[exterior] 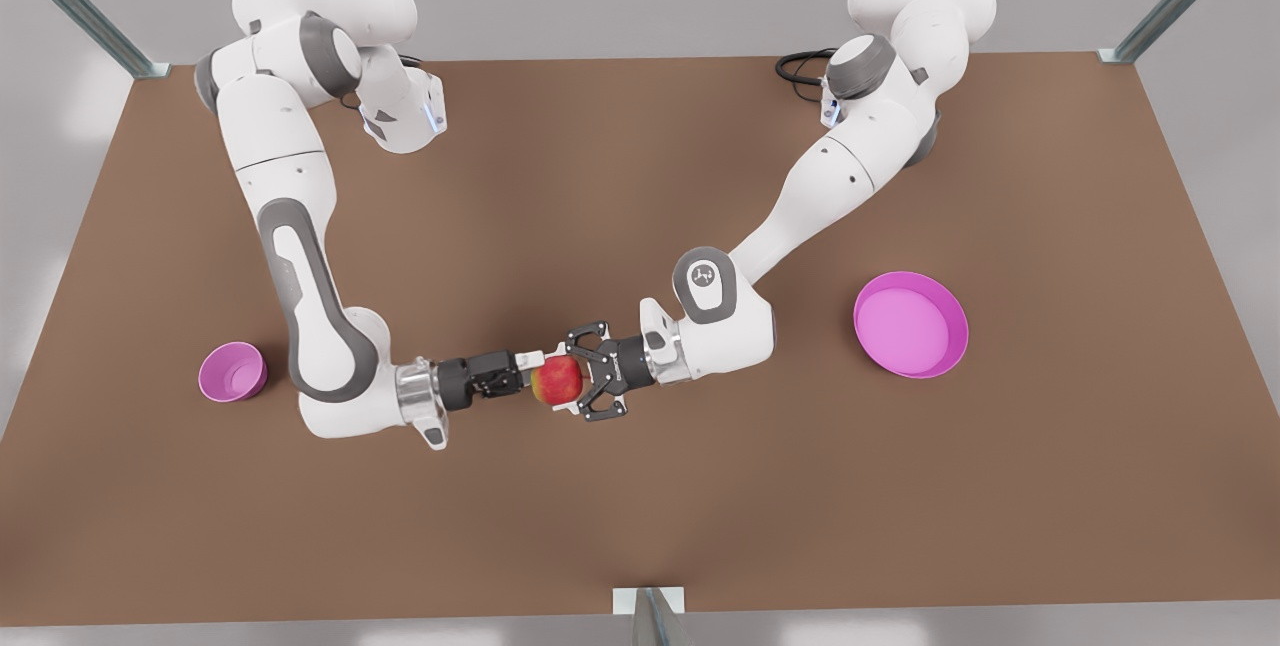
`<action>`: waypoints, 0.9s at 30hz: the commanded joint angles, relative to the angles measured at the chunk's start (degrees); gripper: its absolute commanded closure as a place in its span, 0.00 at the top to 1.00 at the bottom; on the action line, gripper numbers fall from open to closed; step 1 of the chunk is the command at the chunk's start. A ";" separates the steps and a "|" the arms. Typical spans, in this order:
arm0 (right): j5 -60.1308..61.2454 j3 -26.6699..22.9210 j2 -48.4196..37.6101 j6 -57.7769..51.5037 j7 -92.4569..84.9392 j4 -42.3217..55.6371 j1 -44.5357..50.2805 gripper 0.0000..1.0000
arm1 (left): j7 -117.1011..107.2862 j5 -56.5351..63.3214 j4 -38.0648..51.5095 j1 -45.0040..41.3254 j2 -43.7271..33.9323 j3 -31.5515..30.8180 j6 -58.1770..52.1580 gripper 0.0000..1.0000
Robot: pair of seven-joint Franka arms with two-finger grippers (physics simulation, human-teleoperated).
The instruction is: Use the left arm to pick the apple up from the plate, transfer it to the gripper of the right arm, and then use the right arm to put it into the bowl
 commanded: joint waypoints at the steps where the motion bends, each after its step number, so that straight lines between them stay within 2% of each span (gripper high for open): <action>1: 1.06 0.56 0.02 3.23 -2.75 0.09 0.25 1.00 | 7.39 -0.02 0.05 0.00 -0.12 -0.03 -0.33 0.78; 7: 6.24 1.09 0.20 8.51 -3.54 0.44 1.04 1.00 | 7.39 -0.02 -0.03 0.00 -0.12 0.06 -0.33 0.78; 18: 6.86 1.09 0.90 8.60 -4.86 0.35 2.62 1.00 | 7.39 -0.02 -0.03 0.00 0.23 0.06 -0.33 0.78; 19: 6.95 1.09 0.81 8.60 -4.86 0.35 2.88 0.96 | 7.39 -0.02 -0.03 0.00 0.15 0.06 -0.33 0.79; 21: 6.95 1.09 0.81 8.60 -4.86 0.35 2.97 0.69 | 7.39 -0.02 0.05 0.00 0.23 0.06 -0.33 0.80; 24: 7.04 1.09 0.73 8.60 -4.86 0.35 2.97 0.66 | 7.39 -0.02 -0.03 0.00 0.23 0.06 -0.33 0.81; 25: 7.04 1.09 0.64 8.60 -4.77 0.44 2.97 0.66 | 7.30 -0.02 0.05 0.00 0.15 -0.03 -0.33 1.00; 27: 6.86 1.09 0.64 8.60 -4.77 0.44 2.88 0.66 | 7.30 -0.11 0.05 -0.09 0.15 -0.03 -0.42 1.00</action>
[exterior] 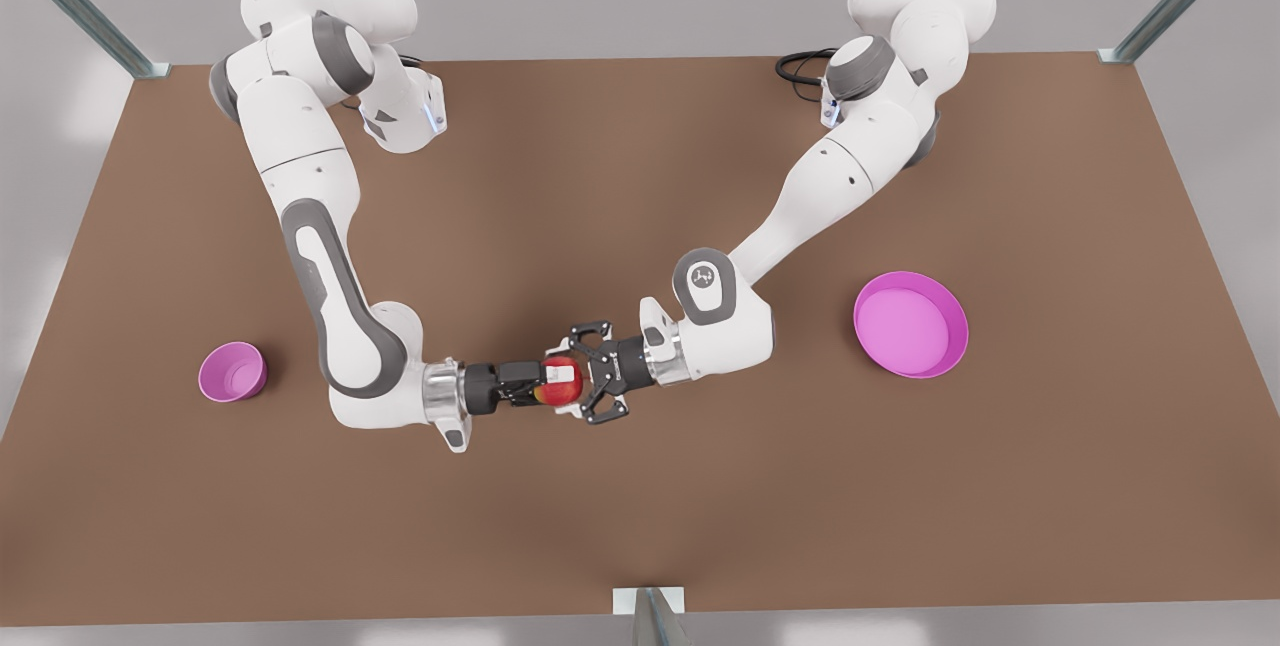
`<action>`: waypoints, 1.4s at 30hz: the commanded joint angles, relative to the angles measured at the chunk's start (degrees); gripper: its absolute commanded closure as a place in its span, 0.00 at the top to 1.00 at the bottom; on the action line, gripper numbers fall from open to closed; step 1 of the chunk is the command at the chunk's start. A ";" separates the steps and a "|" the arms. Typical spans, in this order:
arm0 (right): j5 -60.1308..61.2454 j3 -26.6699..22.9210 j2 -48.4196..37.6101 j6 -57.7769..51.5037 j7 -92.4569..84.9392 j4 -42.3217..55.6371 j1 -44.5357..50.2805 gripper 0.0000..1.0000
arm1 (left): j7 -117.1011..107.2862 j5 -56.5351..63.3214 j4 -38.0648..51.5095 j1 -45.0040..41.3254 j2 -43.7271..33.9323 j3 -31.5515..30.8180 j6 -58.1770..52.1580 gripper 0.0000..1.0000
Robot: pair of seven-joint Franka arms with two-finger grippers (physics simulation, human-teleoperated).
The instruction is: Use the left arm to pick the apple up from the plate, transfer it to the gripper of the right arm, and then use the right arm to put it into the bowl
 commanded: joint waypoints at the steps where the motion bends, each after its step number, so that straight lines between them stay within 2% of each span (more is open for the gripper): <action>1: -0.68 0.04 -0.17 0.03 -1.02 0.05 -0.10 0.66 | 1.53 -0.02 -0.03 -0.05 -0.12 -0.04 -0.21 1.00; 10: -8.85 -0.58 -0.08 -0.67 -3.39 -0.57 -2.82 0.66 | 1.62 -0.02 -0.03 0.04 -0.12 -0.04 -0.21 1.00; 15: -25.54 -0.58 -0.87 -0.76 -3.39 -0.66 -8.00 0.66 | 1.53 -0.02 -0.03 0.04 -0.12 0.04 -0.21 1.00; 17: -32.92 0.12 -1.75 -1.02 -3.65 -1.62 -10.99 0.66 | -6.34 2.95 -1.25 2.76 -2.23 2.05 -0.48 1.00; 18: -36.79 0.12 -2.02 -2.07 -3.83 -1.71 -11.96 0.66 | -18.99 10.50 -5.72 5.13 -5.30 5.05 -1.87 1.00; 19: -40.58 0.12 -2.54 -2.08 -4.09 -1.80 -13.19 0.66 | -34.82 24.38 -12.06 11.81 -9.52 5.93 -8.99 1.00; 21: -46.55 0.21 -3.95 -2.16 -4.18 -2.59 -15.21 0.66 | -68.40 55.42 -13.30 13.92 -17.17 10.33 -27.09 1.00; 22: -50.16 0.30 -4.83 -2.08 -4.36 -3.12 -16.27 0.66 | -78.87 61.41 -13.04 18.14 -18.58 10.15 -36.23 1.00; 24: -54.81 0.30 -6.58 -1.90 -4.45 -3.73 -17.59 0.66 | -86.96 70.20 -12.77 20.16 -24.73 11.47 -53.97 1.00; 25: -57.54 0.30 -7.38 -1.90 -4.45 -4.26 -18.82 0.66 | -89.78 70.29 -12.51 23.15 -28.51 11.65 -61.47 1.00; 28: -66.77 0.48 -9.84 -1.99 -4.97 -5.23 -23.48 0.66 | -100.51 68.37 -13.30 25.80 -39.40 13.13 -70.00 1.00; 29: -69.06 0.48 -9.93 -1.64 -4.97 -5.14 -24.62 0.66 | -100.24 57.93 -16.80 20.09 -46.25 26.29 -69.65 1.00; 30: -70.89 0.48 -9.93 -1.11 -6.11 -5.05 -25.50 0.66 | -100.07 49.92 -24.43 13.51 -53.71 38.50 -64.14 1.00; 32: -76.17 0.48 -9.93 1.26 -7.52 -4.79 -26.46 0.66 | -99.98 49.73 -33.51 12.26 -61.99 41.35 -60.16 1.00; 34: -79.16 -0.22 -9.40 3.45 -9.27 -4.35 -27.87 0.66 | -100.15 49.90 -29.75 13.14 -60.08 41.09 -60.85 1.00; 35: -81.36 -0.23 -9.22 5.22 -11.56 -4.17 -29.10 0.66 | -100.33 49.99 -25.26 13.05 -54.98 40.91 -61.29 1.00; 37: -84.35 -0.23 -9.14 5.22 -13.48 -3.03 -30.85 0.66 | -100.42 50.34 -21.21 13.40 -50.23 41.00 -61.30 1.00; 42: -87.34 0.04 -9.40 0.30 -17.54 -4.70 -31.82 0.66 | -106.30 50.43 -20.77 13.14 -49.26 41.00 -61.30 1.00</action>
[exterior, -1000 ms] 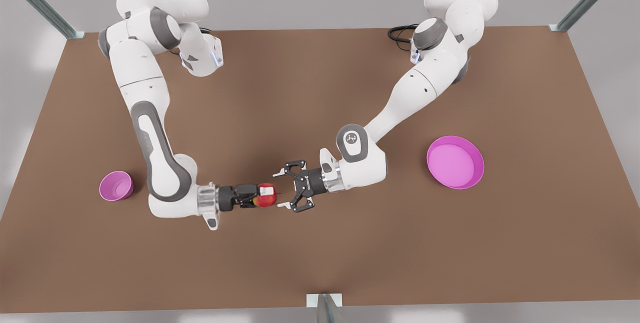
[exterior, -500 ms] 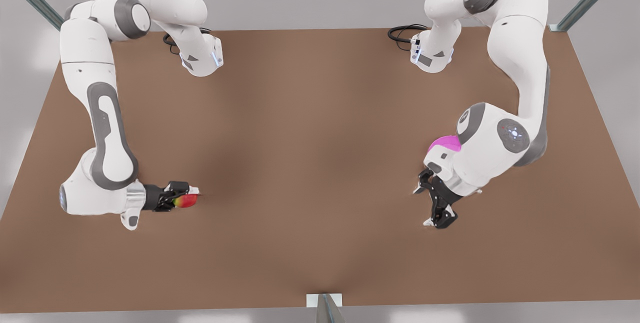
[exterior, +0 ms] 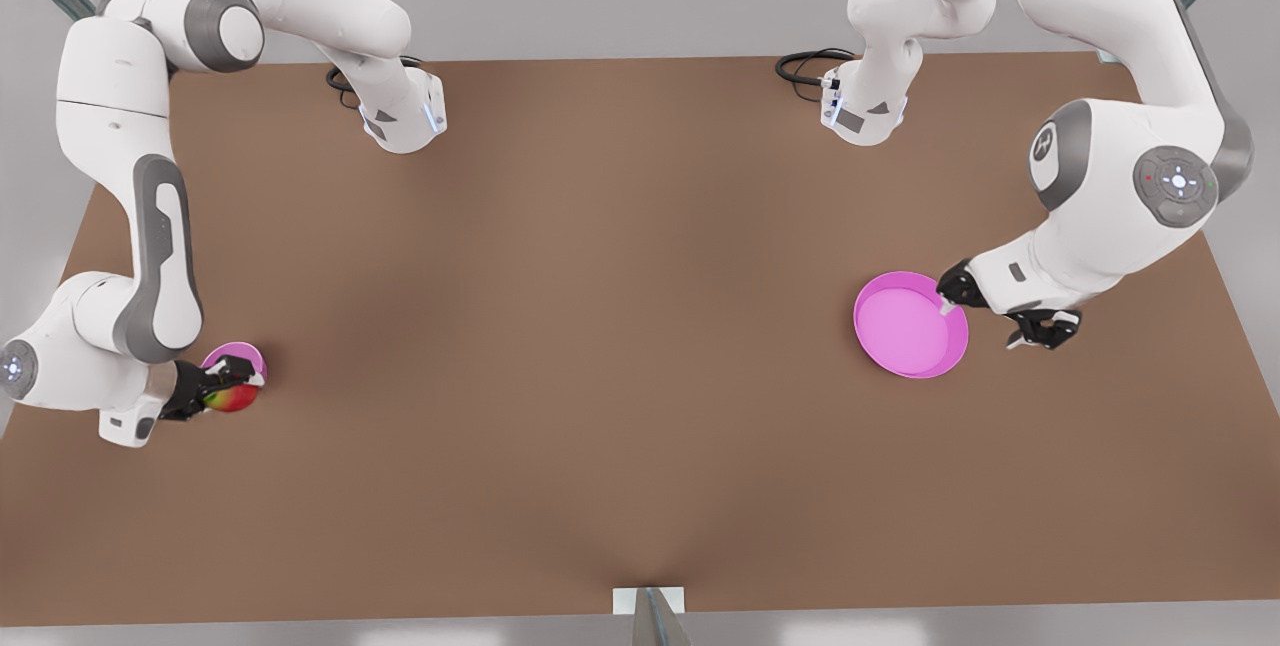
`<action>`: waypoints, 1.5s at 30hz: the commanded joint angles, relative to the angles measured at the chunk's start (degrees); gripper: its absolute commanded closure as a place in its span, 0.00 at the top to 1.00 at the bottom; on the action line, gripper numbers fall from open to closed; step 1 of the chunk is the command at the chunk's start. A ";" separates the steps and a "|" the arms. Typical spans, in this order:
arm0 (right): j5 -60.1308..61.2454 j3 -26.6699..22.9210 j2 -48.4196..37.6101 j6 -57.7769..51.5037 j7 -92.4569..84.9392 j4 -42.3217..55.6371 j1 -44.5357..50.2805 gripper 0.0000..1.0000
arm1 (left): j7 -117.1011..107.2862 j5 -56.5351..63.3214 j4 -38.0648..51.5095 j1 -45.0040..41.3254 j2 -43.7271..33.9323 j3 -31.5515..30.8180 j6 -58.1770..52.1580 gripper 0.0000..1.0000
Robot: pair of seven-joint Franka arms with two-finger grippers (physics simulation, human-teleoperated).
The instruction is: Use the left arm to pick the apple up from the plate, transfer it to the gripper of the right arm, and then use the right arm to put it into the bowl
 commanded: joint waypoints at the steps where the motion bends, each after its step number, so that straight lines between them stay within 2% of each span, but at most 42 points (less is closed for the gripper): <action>1: -2.99 0.06 -0.02 -1.78 -9.38 -0.46 -0.61 0.66 | -34.53 -0.17 0.10 0.00 0.02 -0.01 -1.42 1.00; 19: -10.02 -0.20 3.85 2.61 -18.70 -1.95 -5.44 0.68 | -35.06 1.50 0.01 -0.09 0.46 -0.10 -1.33 1.00; 20: -10.46 -0.20 3.94 2.61 -19.22 -1.95 -5.36 0.75 | -35.06 1.50 0.01 -0.09 0.46 -0.10 -1.33 1.00; 21: -10.99 -0.12 3.94 2.52 -19.67 -1.87 -5.36 1.00 | -35.06 1.50 0.01 -0.09 0.54 -0.10 -1.24 1.00; 28: -11.08 0.94 2.71 1.30 -18.44 -0.29 -4.39 1.00 | -35.85 1.50 0.01 -0.88 0.54 -0.10 -1.24 1.00; 29: -11.07 5.14 1.13 -5.62 -11.35 4.44 -4.48 1.00 | -35.85 1.50 0.01 -0.88 0.54 -0.10 -1.24 1.00; 31: -13.79 14.99 -5.37 -10.48 8.35 9.21 -2.55 1.00 | -35.85 1.50 0.01 -0.80 0.54 -0.10 -1.24 1.00; 32: -16.52 16.84 -9.76 -10.75 20.92 9.56 0.88 1.00 | -35.85 1.50 0.10 -0.80 0.54 -0.10 -1.24 1.00; 34: -16.09 23.53 -15.74 -17.60 43.78 9.30 1.76 1.00 | -35.59 1.50 0.10 -0.80 0.54 -0.10 -1.07 1.00; 35: -15.56 21.25 -21.44 -19.70 46.16 7.98 5.97 1.00 | -35.59 1.59 0.19 -0.80 0.89 -0.10 -0.89 1.00; 36: -9.08 6.07 -26.38 -22.26 46.52 7.28 17.83 1.00 | -35.50 1.59 0.19 -0.80 0.98 -0.18 -0.80 1.00; 37: -2.55 -2.13 -29.98 -20.77 46.51 1.84 22.24 1.00 | -35.41 1.59 0.19 -0.88 0.98 -0.18 -0.80 1.00; 38: -2.55 -10.65 -31.39 -19.80 46.34 -0.99 29.79 1.00 | -35.14 1.50 0.19 -0.88 1.33 -0.27 -0.63 1.00; 39: -1.49 -12.95 -30.96 -20.24 47.39 1.38 31.47 1.00 | -35.06 1.32 0.19 -0.88 1.33 -0.27 -0.63 1.00; 42: -1.32 -12.68 -28.49 -21.21 54.42 3.23 31.64 1.00 | -35.06 1.24 0.19 -1.59 1.33 -0.36 -0.63 1.00; 45: -1.41 -12.33 -28.14 -21.12 54.25 3.14 32.08 1.00 | -35.06 1.24 0.27 -1.67 1.42 -0.36 -0.63 1.00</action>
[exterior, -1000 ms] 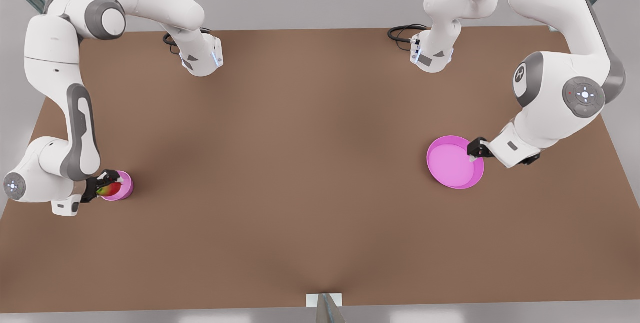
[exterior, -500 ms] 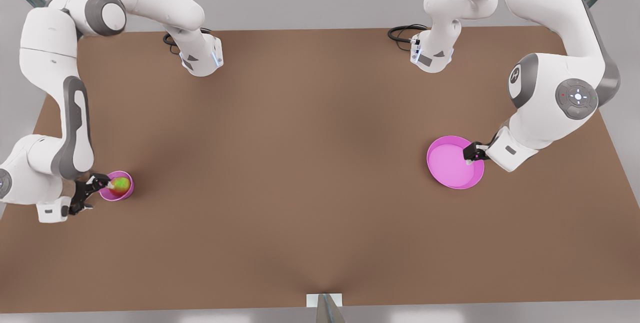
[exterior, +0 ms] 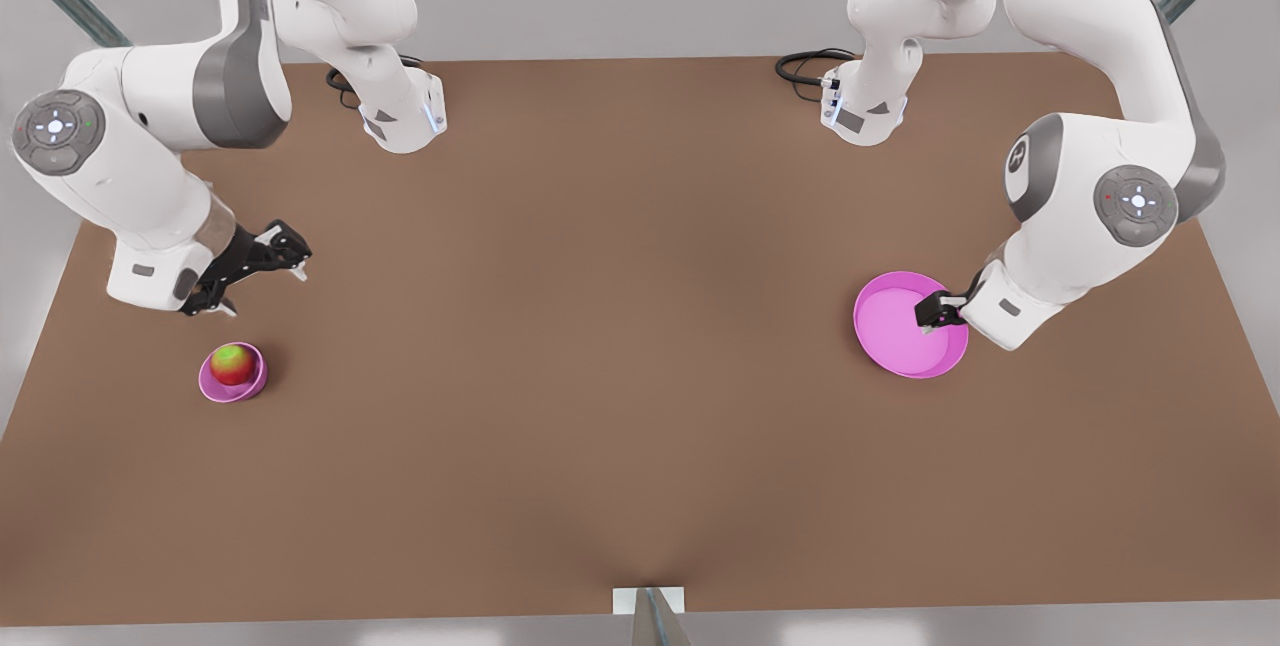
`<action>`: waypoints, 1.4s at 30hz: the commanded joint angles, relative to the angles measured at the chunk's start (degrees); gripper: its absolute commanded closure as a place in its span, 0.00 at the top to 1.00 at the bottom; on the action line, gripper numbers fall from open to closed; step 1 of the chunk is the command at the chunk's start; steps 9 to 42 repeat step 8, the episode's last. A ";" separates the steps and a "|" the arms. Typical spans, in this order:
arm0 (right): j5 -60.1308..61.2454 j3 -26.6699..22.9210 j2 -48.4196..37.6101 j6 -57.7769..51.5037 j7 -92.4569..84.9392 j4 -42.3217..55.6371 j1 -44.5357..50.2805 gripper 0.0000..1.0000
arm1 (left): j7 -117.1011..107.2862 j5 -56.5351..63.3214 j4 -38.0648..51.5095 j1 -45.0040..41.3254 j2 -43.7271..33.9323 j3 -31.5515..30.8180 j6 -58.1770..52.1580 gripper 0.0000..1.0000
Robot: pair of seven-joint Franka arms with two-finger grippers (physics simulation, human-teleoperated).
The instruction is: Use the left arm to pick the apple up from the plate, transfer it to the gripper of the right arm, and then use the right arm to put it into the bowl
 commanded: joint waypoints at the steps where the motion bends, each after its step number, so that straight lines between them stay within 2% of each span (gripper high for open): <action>1: 0.98 -0.01 -0.01 -2.20 32.41 -0.05 0.16 1.00 | -2.72 0.01 0.05 0.06 -0.06 -0.01 0.25 1.00; 42: 1.15 -0.10 0.26 -2.29 30.47 -0.05 -0.11 1.00 | -2.72 0.01 0.40 0.06 0.30 -0.01 0.34 1.00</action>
